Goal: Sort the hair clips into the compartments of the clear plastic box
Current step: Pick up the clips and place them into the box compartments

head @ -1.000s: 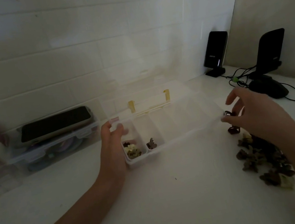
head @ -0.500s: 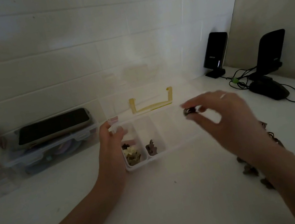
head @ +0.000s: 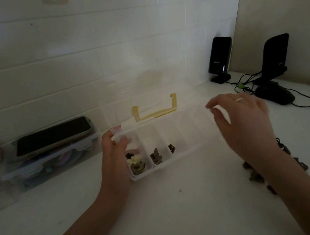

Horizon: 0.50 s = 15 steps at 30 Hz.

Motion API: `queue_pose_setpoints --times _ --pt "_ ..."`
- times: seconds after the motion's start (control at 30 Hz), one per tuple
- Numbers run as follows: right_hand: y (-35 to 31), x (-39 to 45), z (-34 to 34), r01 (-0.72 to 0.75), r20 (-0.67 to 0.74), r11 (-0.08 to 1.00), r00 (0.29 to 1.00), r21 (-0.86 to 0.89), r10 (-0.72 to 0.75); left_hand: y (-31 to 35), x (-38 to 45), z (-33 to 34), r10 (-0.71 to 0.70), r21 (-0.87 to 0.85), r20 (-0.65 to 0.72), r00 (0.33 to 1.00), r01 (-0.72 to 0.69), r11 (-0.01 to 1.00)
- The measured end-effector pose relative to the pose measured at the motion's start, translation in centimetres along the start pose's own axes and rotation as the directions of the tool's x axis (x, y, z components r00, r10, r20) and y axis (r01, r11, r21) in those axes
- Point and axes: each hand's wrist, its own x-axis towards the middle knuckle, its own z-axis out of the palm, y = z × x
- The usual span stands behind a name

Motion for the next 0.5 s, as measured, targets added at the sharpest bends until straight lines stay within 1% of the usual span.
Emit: queue_pose_setpoints --times 0.03,0.07,0.13,0.17,0.23,0.33,0.43,0.47,0.5 --pt "0.8 0.2 -0.1 -0.093 0.034 0.993 0.995 -0.072 0.096 0.0 0.0 0.0 0.002 0.002 0.0 1.0 -0.002 1.0" --pt "1.6 0.2 -0.2 -0.175 0.097 0.972 0.977 -0.156 0.191 0.1 0.0 0.1 0.005 0.008 0.002 1.0 -0.005 1.0" --pt "2.8 0.3 -0.3 -0.268 0.246 0.921 0.908 -0.284 0.34 0.1 0.0 0.1 0.012 0.014 0.003 1.0 -0.012 1.0" --pt "3.2 0.4 -0.3 -0.292 0.309 0.908 0.871 -0.302 0.383 0.1 0.0 0.1 0.012 0.012 0.002 1.0 -0.012 1.0" --pt "3.7 0.4 -0.2 -0.321 0.386 0.898 0.82 -0.302 0.423 0.1 0.0 0.0 0.007 0.023 0.004 1.0 -0.007 1.0" --pt "4.0 0.6 0.0 -0.295 0.469 0.893 0.77 -0.341 0.433 0.1 0.0 0.1 0.005 0.022 0.0 1.0 -0.005 1.0" --pt "3.9 0.8 0.5 -0.301 0.557 0.906 0.716 -0.296 0.42 0.2 0.0 0.1 0.003 0.017 -0.002 1.0 -0.003 1.0" --pt "3.9 0.8 0.6 -0.316 0.556 0.912 0.723 -0.262 0.41 0.1 0.0 0.1 0.002 0.017 -0.003 1.0 -0.002 1.0" --pt "3.9 0.8 0.7 -0.33 0.531 0.916 0.747 -0.226 0.4 0.1 0.1 0.1 0.002 0.015 -0.007 1.0 -0.001 1.0"
